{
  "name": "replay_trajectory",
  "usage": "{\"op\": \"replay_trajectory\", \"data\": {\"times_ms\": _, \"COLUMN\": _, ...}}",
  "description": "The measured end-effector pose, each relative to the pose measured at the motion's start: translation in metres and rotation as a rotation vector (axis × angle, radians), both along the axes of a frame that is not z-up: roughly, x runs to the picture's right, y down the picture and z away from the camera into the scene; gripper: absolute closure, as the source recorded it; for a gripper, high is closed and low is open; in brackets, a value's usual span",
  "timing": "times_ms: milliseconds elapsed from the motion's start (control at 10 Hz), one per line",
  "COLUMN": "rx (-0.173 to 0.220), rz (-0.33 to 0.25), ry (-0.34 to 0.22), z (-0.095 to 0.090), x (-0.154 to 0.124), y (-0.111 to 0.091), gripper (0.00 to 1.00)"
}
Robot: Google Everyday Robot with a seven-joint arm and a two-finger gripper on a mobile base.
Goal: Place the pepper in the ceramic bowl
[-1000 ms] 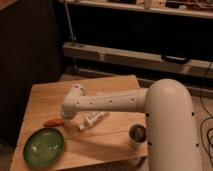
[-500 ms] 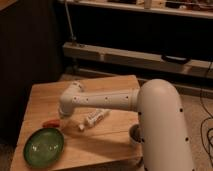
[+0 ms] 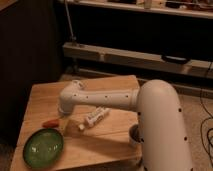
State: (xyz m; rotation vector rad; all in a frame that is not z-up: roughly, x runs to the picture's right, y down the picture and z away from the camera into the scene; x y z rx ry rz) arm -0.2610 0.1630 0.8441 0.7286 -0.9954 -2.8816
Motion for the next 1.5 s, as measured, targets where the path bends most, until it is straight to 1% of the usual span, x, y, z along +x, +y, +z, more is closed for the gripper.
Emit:
{"op": "replay_trajectory", "data": {"times_ms": 300, "rx": -0.024, "rz": -0.010, "ry": -0.019, "z": 0.012, "x": -0.002, "y": 0.002, "gripper": 0.20}}
{"op": "replay_trajectory", "data": {"times_ms": 600, "rx": -0.030, "rz": -0.015, "ry": -0.040, "z": 0.014, "x": -0.008, "y": 0.001, "gripper": 0.21}}
{"op": "replay_trajectory", "data": {"times_ms": 700, "rx": -0.036, "rz": -0.018, "ry": -0.045, "z": 0.015, "x": -0.009, "y": 0.001, "gripper": 0.26}}
{"op": "replay_trajectory", "data": {"times_ms": 800, "rx": -0.043, "rz": -0.021, "ry": -0.050, "z": 0.017, "x": -0.011, "y": 0.002, "gripper": 0.34}}
{"op": "replay_trajectory", "data": {"times_ms": 900, "rx": -0.046, "rz": -0.024, "ry": -0.051, "z": 0.019, "x": -0.012, "y": 0.003, "gripper": 0.46}}
{"op": "replay_trajectory", "data": {"times_ms": 1000, "rx": -0.038, "rz": -0.021, "ry": -0.047, "z": 0.017, "x": -0.009, "y": 0.004, "gripper": 0.55}}
{"op": "replay_trajectory", "data": {"times_ms": 1100, "rx": -0.034, "rz": -0.017, "ry": -0.042, "z": 0.016, "x": -0.004, "y": 0.005, "gripper": 0.63}}
{"op": "replay_trajectory", "data": {"times_ms": 1200, "rx": -0.035, "rz": -0.011, "ry": -0.041, "z": 0.016, "x": 0.000, "y": 0.005, "gripper": 0.74}}
{"op": "replay_trajectory", "data": {"times_ms": 1300, "rx": -0.039, "rz": -0.014, "ry": -0.045, "z": 0.015, "x": -0.004, "y": 0.005, "gripper": 0.88}}
{"op": "replay_trajectory", "data": {"times_ms": 1400, "rx": -0.040, "rz": -0.017, "ry": -0.047, "z": 0.015, "x": -0.006, "y": 0.005, "gripper": 0.95}}
{"op": "replay_trajectory", "data": {"times_ms": 1500, "rx": -0.038, "rz": -0.018, "ry": -0.046, "z": 0.014, "x": -0.003, "y": 0.005, "gripper": 0.99}}
